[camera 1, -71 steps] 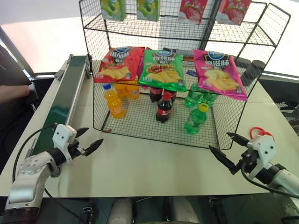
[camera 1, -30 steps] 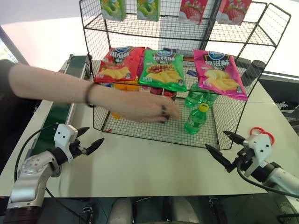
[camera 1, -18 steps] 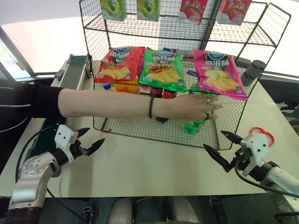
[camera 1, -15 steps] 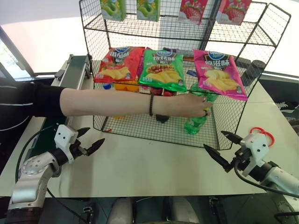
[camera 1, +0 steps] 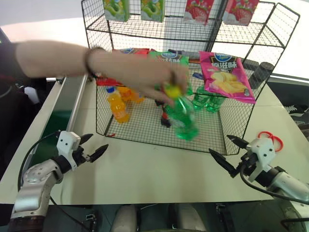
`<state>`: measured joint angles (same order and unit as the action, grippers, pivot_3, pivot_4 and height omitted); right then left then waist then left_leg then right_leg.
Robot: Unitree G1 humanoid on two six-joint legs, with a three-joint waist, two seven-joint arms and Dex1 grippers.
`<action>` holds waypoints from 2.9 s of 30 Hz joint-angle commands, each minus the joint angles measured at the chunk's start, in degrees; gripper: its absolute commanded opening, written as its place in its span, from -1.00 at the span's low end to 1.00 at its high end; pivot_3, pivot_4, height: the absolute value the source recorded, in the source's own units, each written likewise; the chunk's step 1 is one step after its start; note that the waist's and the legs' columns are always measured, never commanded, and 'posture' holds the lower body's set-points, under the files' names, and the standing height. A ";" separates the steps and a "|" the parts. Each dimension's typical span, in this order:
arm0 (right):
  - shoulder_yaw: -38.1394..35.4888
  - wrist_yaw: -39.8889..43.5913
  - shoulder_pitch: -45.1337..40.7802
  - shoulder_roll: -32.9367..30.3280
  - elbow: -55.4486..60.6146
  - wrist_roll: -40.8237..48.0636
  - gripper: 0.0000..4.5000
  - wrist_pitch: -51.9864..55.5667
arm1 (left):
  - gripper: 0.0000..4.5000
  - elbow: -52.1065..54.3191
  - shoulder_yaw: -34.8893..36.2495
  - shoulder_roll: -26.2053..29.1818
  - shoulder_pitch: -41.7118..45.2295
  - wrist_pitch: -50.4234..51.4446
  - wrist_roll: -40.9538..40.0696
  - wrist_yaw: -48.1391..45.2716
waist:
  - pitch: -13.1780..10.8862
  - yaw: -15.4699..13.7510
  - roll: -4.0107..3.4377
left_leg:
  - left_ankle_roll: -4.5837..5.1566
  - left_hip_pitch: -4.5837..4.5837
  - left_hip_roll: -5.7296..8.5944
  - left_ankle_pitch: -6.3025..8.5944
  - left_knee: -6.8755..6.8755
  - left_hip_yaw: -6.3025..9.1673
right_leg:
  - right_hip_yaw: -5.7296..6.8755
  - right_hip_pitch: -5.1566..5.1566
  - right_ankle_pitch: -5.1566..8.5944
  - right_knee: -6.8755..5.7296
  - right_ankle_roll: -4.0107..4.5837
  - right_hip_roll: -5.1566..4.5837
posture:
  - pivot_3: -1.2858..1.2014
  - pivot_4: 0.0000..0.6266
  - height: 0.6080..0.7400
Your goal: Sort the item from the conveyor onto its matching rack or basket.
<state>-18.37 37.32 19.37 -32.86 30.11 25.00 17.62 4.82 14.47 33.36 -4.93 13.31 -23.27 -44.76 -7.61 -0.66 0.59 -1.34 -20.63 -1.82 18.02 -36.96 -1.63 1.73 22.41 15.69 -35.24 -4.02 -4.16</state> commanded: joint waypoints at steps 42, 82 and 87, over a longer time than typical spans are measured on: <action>18.90 -2.46 -12.30 6.61 0.33 -3.23 1.00 -1.99 | 0.99 -12.16 14.31 -9.62 10.28 -10.21 3.46 29.42 | 0.10 0.00 0.20 | 0.00 0.00 0.06 0.00 -0.03 0.00 | 0.06 -0.02 -0.10 -0.02 -0.17 0.03 | 0.03 -0.52 1.00; 27.95 -1.17 -12.59 10.87 -0.47 -4.76 1.00 -4.10 | 0.99 -18.67 13.95 -12.58 13.33 -18.38 6.11 36.43 | 0.13 0.10 0.24 | -0.01 -0.01 0.04 0.00 -0.02 0.00 | 0.06 0.01 -0.09 -0.02 -0.15 -0.03 | 0.03 -0.52 1.00; 27.96 -1.32 -12.89 10.86 -0.02 -4.46 1.00 -3.35 | 0.99 -18.52 13.99 -12.61 13.26 -18.86 6.14 37.38 | 0.13 0.09 0.24 | -0.01 -0.01 0.04 0.00 -0.02 0.00 | 0.06 0.01 -0.09 -0.03 -0.15 -0.04 | 0.03 -0.52 1.00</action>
<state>9.74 35.90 6.71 -22.51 28.72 19.46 14.67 -14.65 27.81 20.43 7.58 -4.10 -17.43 -7.90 -7.48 -0.57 0.83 -1.35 -20.64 -1.78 18.02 -36.98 -1.63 1.79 22.43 15.60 -35.26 -4.17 -4.20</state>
